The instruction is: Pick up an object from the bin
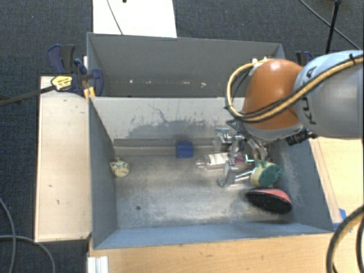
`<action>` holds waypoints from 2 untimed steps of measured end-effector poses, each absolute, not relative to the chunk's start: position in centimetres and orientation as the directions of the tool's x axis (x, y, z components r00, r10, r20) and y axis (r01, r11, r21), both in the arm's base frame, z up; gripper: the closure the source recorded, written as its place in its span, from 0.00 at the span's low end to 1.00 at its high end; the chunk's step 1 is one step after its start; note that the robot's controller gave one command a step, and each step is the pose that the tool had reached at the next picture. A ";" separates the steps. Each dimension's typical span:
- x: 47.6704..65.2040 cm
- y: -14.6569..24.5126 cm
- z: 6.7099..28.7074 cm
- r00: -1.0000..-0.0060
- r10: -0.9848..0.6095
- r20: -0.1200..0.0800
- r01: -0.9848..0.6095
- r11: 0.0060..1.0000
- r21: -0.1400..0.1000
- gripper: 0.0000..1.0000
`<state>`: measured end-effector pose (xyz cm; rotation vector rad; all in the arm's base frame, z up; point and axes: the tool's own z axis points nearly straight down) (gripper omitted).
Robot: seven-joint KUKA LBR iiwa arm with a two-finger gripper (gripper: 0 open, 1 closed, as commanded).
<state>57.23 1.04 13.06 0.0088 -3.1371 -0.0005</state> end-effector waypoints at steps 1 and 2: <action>55.8 -4.6 9.5 -0.993 0.120 0.002 0.120 0.993 -0.002 0.00; 53.1 -5.1 7.0 -0.967 0.253 0.001 0.253 0.967 0.000 0.00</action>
Offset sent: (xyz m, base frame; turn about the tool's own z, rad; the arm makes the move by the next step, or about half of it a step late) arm -0.0137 -0.0535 -0.0343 0.1280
